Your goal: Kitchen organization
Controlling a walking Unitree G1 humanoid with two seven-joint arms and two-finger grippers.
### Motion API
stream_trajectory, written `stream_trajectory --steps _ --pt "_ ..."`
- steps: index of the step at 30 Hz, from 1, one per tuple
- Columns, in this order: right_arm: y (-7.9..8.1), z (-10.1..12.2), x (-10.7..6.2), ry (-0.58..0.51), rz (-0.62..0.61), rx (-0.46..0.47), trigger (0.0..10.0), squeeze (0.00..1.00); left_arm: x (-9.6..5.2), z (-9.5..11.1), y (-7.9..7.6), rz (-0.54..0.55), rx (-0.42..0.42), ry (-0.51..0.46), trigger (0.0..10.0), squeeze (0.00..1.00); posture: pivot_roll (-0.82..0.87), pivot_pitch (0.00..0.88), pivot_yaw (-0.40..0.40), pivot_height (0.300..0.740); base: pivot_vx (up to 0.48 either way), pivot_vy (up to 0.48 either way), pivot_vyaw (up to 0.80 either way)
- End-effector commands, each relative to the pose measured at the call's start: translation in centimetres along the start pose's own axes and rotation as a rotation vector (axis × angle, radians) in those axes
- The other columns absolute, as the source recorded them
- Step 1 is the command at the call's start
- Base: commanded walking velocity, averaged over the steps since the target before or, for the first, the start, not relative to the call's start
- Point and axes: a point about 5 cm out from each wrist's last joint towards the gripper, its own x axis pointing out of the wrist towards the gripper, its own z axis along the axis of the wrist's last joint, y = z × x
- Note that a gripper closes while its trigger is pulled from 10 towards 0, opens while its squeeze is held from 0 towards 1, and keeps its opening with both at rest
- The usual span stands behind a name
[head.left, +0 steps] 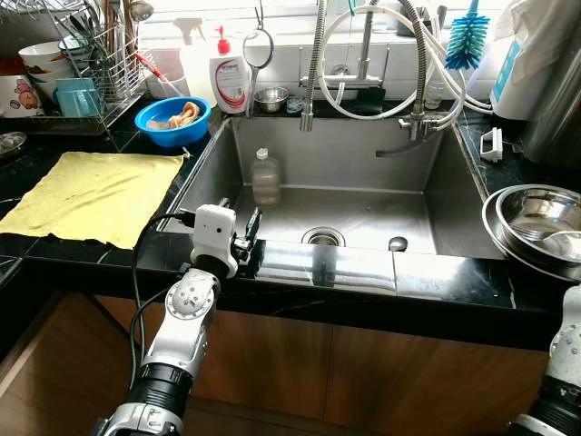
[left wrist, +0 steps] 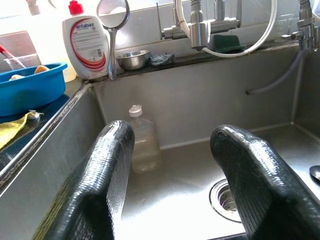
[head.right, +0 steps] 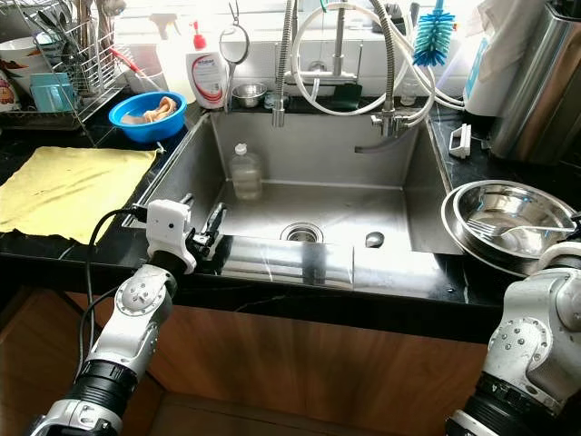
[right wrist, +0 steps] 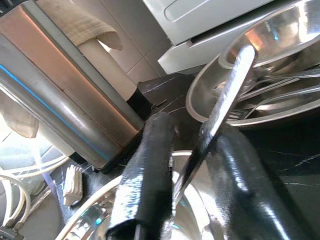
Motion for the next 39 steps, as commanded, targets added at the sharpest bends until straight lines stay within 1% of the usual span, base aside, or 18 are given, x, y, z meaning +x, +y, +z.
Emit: stream_trajectory --steps 1,11,14,16,17,18,19,22,26,28,30,31,33,34,38,39 --pt "0.6 0.1 0.1 -0.004 0.026 0.006 0.0 0.00 -0.1 0.2 0.5 0.014 0.013 -0.009 10.0 0.00 -0.06 0.000 0.057 0.740 0.000 0.000 0.00" --pt "0.9 0.1 0.0 -0.006 0.034 0.009 0.0 0.00 -0.1 0.3 0.6 0.019 0.016 -0.010 10.0 0.00 -0.06 0.000 0.058 0.740 0.000 0.000 0.00" --pt "1.3 0.2 0.0 -0.017 0.059 0.006 0.0 0.00 -0.1 0.3 0.6 0.020 0.015 -0.011 10.0 0.00 -0.06 0.000 0.058 0.740 0.000 0.000 0.00" --pt "2.3 0.8 -0.3 -0.062 0.130 -0.024 0.0 0.00 -0.1 0.3 0.6 0.020 0.015 -0.011 10.0 0.00 -0.06 0.000 0.059 0.740 0.000 0.000 0.00" --pt "3.7 1.6 -0.7 -0.122 0.221 -0.039 4.7 0.00 -0.1 0.3 0.7 0.021 0.015 -0.012 10.0 0.00 -0.06 0.000 0.058 0.740 0.000 0.000 0.00" --pt "4.4 1.9 -1.0 -0.146 0.259 -0.040 4.7 0.00 -0.1 0.3 0.7 0.021 0.016 -0.012 10.0 0.00 -0.06 0.000 0.058 0.740 0.000 0.000 0.00" --pt "5.1 2.3 -1.2 -0.171 0.294 -0.042 10.0 0.00 -0.1 0.3 0.6 0.020 0.015 -0.012 10.0 0.00 -0.06 0.000 0.059 0.740 0.000 0.000 0.00" --pt "6.4 3.0 -1.7 -0.217 0.356 -0.048 10.0 0.00 0.0 0.3 0.6 0.019 0.013 -0.013 10.0 0.00 -0.05 0.000 0.056 0.740 0.000 0.000 0.00" --pt "8.5 3.3 -2.3 -0.243 0.477 -0.065 10.0 0.00 0.0 0.3 0.6 0.022 0.011 -0.012 10.0 0.00 -0.06 0.000 0.057 0.740 0.000 0.000 0.00" --pt "10.4 3.4 -3.1 -0.260 0.602 -0.078 10.0 0.00 0.0 0.3 0.5 0.024 0.009 -0.014 10.0 0.00 -0.06 0.000 0.053 0.740 0.000 0.000 0.00" --pt "12.0 3.2 -3.8 -0.260 0.705 -0.084 10.0 0.00 0.0 0.3 0.5 0.026 0.008 -0.015 10.0 0.00 -0.06 0.000 0.053 0.740 0.000 0.000 0.00" --pt "12.5 3.1 -4.0 -0.256 0.741 -0.087 10.0 0.00 0.0 0.3 0.5 0.027 0.008 -0.015 10.0 0.00 -0.06 0.000 0.053 0.740 0.000 0.000 0.00" --pt "14.2 2.9 -4.7 -0.255 0.851 -0.109 10.0 0.00 0.1 0.4 0.5 0.028 0.007 -0.017 10.0 0.00 -0.06 0.000 0.052 0.740 0.000 0.000 0.00" --pt "15.5 2.7 -5.3 -0.253 0.922 -0.109 10.0 0.00 0.1 0.4 0.5 0.030 0.007 -0.018 10.0 0.00 -0.06 0.000 0.052 0.740 0.000 0.000 0.00" --pt "15.7 2.7 -5.4 -0.252 0.937 -0.107 10.0 0.00 0.1 0.4 0.5 0.030 0.007 -0.019 10.0 0.00 -0.06 0.000 0.052 0.740 0.000 0.000 0.00" --pt "16.2 2.2 -5.6 -0.234 0.983 -0.122 10.0 0.00 0.1 0.4 0.5 0.031 0.008 -0.019 10.0 0.00 -0.06 0.000 0.048 0.740 0.000 0.000 0.00"
